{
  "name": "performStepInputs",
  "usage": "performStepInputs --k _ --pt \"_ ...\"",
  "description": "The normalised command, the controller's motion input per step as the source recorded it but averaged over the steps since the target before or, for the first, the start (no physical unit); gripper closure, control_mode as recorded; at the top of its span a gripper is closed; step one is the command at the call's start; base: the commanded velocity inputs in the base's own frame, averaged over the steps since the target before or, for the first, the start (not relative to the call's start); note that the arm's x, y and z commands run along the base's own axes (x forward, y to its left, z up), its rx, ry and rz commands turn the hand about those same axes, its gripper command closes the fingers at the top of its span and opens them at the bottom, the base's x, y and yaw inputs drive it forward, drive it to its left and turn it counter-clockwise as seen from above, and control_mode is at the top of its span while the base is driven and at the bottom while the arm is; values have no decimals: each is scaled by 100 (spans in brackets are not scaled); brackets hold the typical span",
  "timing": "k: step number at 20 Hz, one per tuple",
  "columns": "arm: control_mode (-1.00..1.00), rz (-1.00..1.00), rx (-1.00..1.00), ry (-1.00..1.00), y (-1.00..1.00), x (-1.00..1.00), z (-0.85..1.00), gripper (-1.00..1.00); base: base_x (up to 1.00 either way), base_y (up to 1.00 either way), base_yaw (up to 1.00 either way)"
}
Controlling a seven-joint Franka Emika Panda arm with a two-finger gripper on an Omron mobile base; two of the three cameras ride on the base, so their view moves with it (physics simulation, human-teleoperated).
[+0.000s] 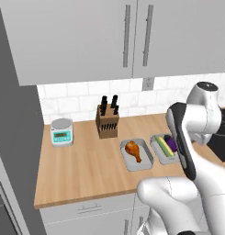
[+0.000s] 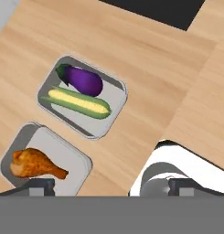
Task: Take the meat container that has the chicken drumstick and place it on the second highest rack of the freezer. Then take the vegetable container that has the corn and eggplant and place it on the highest rack of the freezer.
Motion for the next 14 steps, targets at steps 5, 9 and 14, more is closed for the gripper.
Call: performStepInputs --k 5,9,14 --pt "-100 -24 2 2 -49 -22 -41 -100 0 0 0" --pt "-100 -7 0 0 -41 -1 -20 -100 0 0 0" --pt "-100 -5 2 0 -6 1 -25 -100 0 0 0"
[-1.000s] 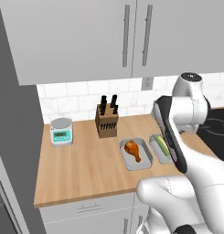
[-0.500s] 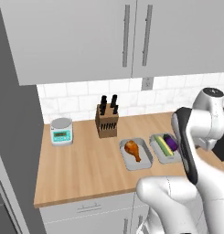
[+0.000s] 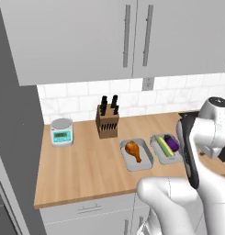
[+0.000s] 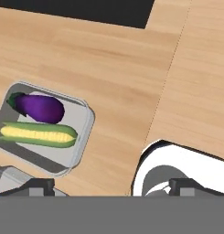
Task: Take the meat container that has the chicken drumstick and place it on the second highest rack of the freezer. Then take the vegetable container that has the corn and eggplant and place it on the highest rack of the freezer.
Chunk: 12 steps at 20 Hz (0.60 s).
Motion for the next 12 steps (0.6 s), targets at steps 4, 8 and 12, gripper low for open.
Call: performStepInputs --k 4,8,12 --pt "-100 0 5 0 10 0 -54 -100 0 0 0" --pt "-100 0 3 4 18 4 -41 -100 0 0 0" --pt "-100 0 0 5 1 10 -22 -100 0 0 0"
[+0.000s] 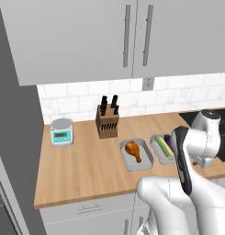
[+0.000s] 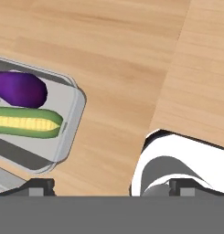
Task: Take the meat container that has the chicken drumstick and place it on the second highest rack of the freezer. Then take the vegetable container that has the corn and eggplant and place it on the highest rack of the freezer.
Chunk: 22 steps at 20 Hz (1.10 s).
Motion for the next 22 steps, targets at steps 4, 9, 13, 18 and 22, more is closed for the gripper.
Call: performStepInputs --k 4,9,13,18,22 --pt "-100 0 0 3 0 11 -15 -100 0 0 0" --pt "-100 0 1 2 -5 13 -12 -100 0 0 0" --pt "-100 0 4 0 -20 14 -13 -100 0 0 0" --pt "-100 0 4 0 -18 21 -12 -100 0 0 0" --pt "-100 0 2 0 -6 28 -11 -100 0 0 0"
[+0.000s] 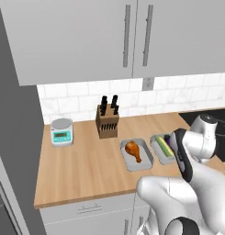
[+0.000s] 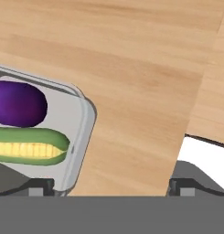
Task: Take the meat container that has the chicken drumstick and place it on the second highest rack of the freezer. Then take the vegetable container that has the corn and eggplant and place it on the highest rack of the freezer.
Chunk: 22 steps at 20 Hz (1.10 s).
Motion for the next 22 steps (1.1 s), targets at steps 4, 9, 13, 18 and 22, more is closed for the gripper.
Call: performStepInputs --k 4,9,13,18,22 --pt "-100 0 2 0 -6 28 -10 -100 0 0 0" --pt "-100 0 1 0 -4 24 -20 -100 0 0 0" --pt "-100 0 0 0 -1 17 -29 -100 0 0 0" --pt "-100 0 0 0 0 19 -26 -100 0 0 0" --pt "-100 0 0 0 0 19 -20 -100 0 0 0"
